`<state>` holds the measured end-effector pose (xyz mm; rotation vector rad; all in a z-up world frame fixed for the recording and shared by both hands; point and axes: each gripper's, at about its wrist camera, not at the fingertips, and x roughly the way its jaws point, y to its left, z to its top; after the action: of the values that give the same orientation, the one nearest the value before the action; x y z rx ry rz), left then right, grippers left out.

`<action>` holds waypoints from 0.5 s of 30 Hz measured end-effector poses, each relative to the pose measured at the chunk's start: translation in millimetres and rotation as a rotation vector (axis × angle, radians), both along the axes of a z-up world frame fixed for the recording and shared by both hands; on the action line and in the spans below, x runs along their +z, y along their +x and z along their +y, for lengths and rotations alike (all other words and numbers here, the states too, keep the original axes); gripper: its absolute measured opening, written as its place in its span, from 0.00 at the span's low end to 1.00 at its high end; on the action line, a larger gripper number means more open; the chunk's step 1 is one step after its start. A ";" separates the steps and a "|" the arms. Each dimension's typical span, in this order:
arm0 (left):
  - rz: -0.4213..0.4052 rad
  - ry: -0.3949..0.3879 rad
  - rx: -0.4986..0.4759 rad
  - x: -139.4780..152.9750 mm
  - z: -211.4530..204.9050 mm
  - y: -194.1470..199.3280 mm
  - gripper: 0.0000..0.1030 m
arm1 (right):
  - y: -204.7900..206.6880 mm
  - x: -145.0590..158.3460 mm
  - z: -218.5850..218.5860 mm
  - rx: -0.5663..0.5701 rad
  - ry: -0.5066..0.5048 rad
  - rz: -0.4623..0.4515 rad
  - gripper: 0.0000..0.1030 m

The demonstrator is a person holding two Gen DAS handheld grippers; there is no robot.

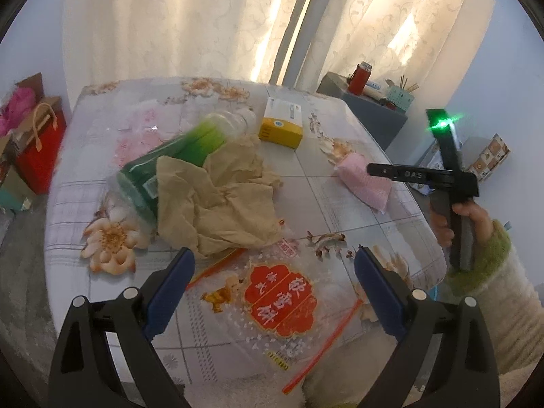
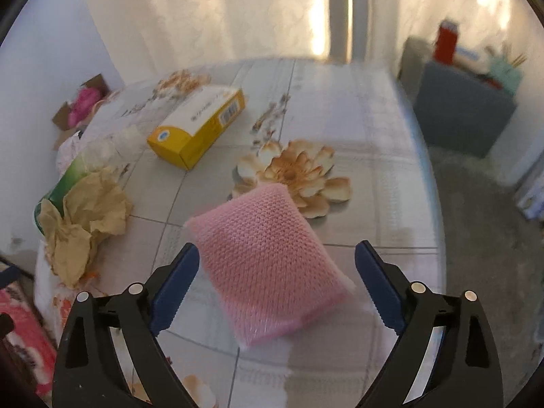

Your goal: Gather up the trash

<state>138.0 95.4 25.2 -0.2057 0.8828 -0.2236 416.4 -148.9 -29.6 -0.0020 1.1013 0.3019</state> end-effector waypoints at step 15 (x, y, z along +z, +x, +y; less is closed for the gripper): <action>-0.038 0.064 -0.091 32.2 -35.7 90.0 0.90 | -31.1 -22.5 34.8 0.088 -0.097 0.014 0.88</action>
<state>228.1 59.7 57.4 -0.1020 0.8606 -0.2825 385.3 -114.1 -52.1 -0.1349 1.1306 0.3278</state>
